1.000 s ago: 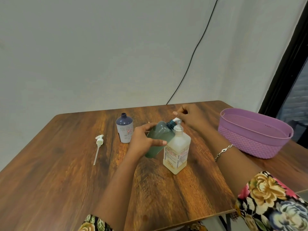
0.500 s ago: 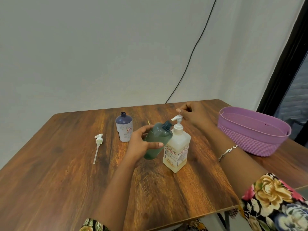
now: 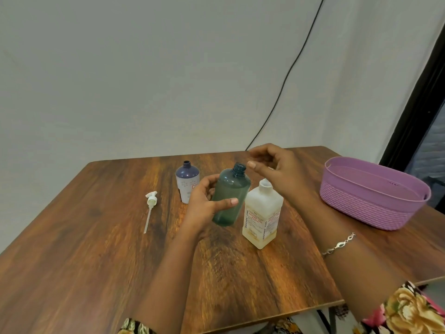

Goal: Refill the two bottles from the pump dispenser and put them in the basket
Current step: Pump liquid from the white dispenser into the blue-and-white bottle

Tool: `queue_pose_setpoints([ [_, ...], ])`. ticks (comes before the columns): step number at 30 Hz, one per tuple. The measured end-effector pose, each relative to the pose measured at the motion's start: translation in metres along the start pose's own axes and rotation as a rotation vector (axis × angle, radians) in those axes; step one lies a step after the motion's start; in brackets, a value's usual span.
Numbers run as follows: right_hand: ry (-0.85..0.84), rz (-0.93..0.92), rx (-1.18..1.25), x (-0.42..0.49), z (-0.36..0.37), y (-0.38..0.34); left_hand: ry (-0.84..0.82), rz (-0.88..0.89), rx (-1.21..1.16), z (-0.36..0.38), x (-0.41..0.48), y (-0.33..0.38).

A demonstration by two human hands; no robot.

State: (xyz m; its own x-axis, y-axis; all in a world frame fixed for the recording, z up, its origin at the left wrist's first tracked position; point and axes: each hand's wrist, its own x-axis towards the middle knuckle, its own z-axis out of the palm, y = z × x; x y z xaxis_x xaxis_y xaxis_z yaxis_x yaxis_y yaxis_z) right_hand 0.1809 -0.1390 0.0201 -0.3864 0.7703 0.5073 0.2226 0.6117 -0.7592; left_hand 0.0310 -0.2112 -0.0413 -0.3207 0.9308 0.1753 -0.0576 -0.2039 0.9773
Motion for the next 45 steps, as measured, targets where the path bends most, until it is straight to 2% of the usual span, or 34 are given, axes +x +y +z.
queue_pose_setpoints([
  [5, -0.117, 0.039, 0.043, -0.011, 0.022, 0.002, 0.013, 0.024, -0.035, -0.008, -0.005, 0.004],
  [18, -0.201, 0.098, 0.156, -0.031, 0.093, -0.001, 0.077, 0.021, -0.038, -0.062, -0.031, -0.004],
  [32, -0.278, 0.049, 0.228, -0.048, 0.202, -0.018, 0.193, -0.017, 0.142, -0.162, -0.063, -0.013],
  [45, -0.366, -0.005, 0.194, -0.052, 0.264, -0.022, 0.285, -0.093, 0.280, -0.213, -0.075, -0.021],
])
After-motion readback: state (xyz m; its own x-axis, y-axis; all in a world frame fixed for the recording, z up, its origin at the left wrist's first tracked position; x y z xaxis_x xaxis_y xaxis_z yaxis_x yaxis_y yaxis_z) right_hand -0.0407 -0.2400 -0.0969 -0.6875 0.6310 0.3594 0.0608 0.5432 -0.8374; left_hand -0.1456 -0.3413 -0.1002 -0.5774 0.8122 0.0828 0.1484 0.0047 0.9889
